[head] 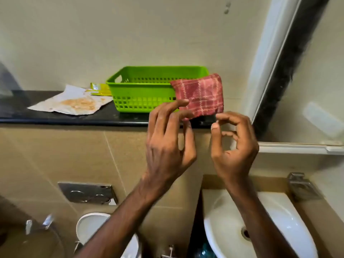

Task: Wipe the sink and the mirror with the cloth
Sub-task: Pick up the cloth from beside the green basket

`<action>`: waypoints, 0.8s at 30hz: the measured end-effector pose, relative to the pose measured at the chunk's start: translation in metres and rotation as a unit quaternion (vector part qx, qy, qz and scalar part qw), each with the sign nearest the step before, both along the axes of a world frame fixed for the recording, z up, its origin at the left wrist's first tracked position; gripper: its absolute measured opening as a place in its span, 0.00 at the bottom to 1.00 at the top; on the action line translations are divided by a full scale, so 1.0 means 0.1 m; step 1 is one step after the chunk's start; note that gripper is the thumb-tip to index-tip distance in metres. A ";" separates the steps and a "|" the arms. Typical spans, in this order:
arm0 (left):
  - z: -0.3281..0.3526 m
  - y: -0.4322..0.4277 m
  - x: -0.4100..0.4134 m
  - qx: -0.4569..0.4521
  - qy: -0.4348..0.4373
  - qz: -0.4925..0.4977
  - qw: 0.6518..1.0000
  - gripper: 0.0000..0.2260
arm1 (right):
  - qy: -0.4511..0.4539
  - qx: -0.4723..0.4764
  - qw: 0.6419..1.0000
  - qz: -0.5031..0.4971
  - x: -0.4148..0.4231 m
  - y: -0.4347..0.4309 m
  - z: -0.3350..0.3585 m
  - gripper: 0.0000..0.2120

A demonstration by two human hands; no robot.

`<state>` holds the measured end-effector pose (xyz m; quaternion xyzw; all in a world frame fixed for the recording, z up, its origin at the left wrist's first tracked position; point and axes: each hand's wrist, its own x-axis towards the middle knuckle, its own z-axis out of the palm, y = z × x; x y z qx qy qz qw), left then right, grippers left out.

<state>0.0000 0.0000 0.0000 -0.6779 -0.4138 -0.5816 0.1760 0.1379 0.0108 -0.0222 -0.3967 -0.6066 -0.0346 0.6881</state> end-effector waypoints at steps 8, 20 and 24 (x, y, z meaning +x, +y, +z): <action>0.29 0.40 -0.23 -0.059 0.014 0.060 0.996 0.21 | -0.076 -0.008 0.996 -0.052 -0.22 0.43 0.28 0.33; 0.27 0.60 -0.29 -0.104 0.108 0.070 0.986 0.28 | -0.154 0.046 0.985 -0.064 0.00 0.50 0.33 0.22; 0.25 0.66 -0.26 -0.106 0.096 0.096 0.985 0.27 | -0.143 0.064 0.986 -0.053 -0.02 0.49 0.58 0.15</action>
